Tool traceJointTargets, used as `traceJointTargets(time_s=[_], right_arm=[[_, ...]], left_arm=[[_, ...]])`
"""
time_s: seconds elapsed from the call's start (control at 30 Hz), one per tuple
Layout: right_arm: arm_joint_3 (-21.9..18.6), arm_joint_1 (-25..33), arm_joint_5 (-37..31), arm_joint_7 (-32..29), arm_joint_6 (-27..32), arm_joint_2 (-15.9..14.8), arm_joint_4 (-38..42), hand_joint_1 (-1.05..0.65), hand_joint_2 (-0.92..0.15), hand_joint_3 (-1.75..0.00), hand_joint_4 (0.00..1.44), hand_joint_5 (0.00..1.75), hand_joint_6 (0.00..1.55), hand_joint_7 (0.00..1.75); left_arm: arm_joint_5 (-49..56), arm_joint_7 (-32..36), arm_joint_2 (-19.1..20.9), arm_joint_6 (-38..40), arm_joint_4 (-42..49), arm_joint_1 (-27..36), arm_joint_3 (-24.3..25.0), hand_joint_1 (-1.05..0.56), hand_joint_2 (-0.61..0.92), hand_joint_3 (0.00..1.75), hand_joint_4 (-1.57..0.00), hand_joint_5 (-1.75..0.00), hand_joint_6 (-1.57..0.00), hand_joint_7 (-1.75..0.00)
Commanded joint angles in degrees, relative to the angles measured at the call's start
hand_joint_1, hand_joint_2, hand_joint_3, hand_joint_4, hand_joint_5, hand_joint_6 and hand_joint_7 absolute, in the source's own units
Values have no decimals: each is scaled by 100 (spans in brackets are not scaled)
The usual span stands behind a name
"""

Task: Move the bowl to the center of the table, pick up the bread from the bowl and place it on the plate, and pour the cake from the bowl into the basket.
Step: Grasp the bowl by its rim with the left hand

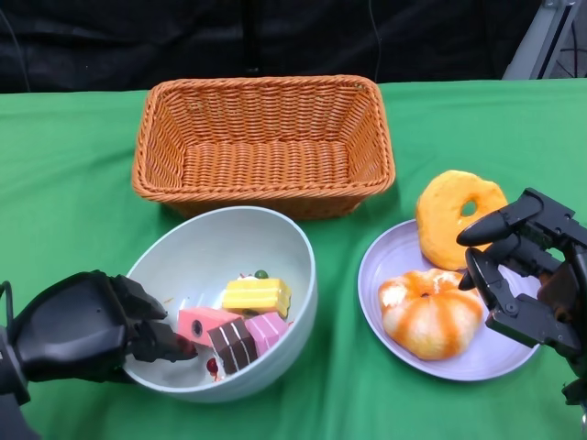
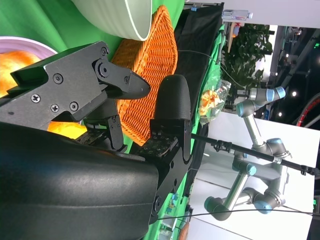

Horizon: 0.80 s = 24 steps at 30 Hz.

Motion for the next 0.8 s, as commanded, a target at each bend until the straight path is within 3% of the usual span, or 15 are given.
traceJointTargets(time_s=[0.03,0.3,0.33,0.43,0.47,0.5,0.53,0.57,0.67,0.73,0.8], right_arm=[[-72,-2,53,-65,67,6,-23,-8,-71,-77,62,157,63,128],[-69,-2,-6,-110,119,-5,-27,-8,-71,-77,64,154,65,126],[-70,3,5,-102,106,-3,-25,-7,-72,-77,64,154,65,126],[-71,22,27,-96,99,6,-37,-6,-71,-78,64,154,65,126],[-72,38,41,-93,98,10,-47,-5,-71,-79,64,154,64,126],[-75,49,60,-81,90,12,-46,-4,-72,-79,63,154,64,126],[-75,56,65,-76,87,10,-46,-4,-72,-79,63,155,64,126],[-74,58,64,-75,85,9,-45,-3,-72,-79,63,155,64,126],[-58,62,17,-102,117,6,-56,-4,-71,-79,63,156,64,127],[-47,57,-6,-102,118,1,-40,-4,-71,-80,63,155,63,127],[-41,46,-11,-99,108,5,-14,-3,-71,-80,64,155,63,127]], left_arm=[[-175,3,-47,27,77,-43,-165,-30,90,0,-99,-3,-93,-2],[-535,80,-105,-100,98,-16,-267,-28,90,0,-102,-3,-96,-2],[-585,92,-125,-121,100,-6,-266,-26,84,0,-108,-5,-105,-6],[-771,143,-173,-224,105,42,-236,-25,81,0,-112,-7,-110,-7],[-888,219,-208,-314,105,89,-174,-21,81,1,-115,-46,-122,-11],[-987,301,-233,-387,93,126,-129,-17,83,1,-100,-93,-125,-16],[-1057,363,-242,-447,74,149,-102,-14,88,1,-89,-122,-121,-31],[-1094,392,-240,-485,58,157,-92,-11,90,4,-83,-140,-107,-64],[-1403,65,-160,-853,13,175,70,-9,92,18,-80,-153,-90,-101],[-1836,-521,-97,-1346,67,187,280,-10,91,28,-80,-156,-89,-106],[-2387,-1272,-81,-1819,213,221,523,-10,79,58,-81,-158,-89,-106]])
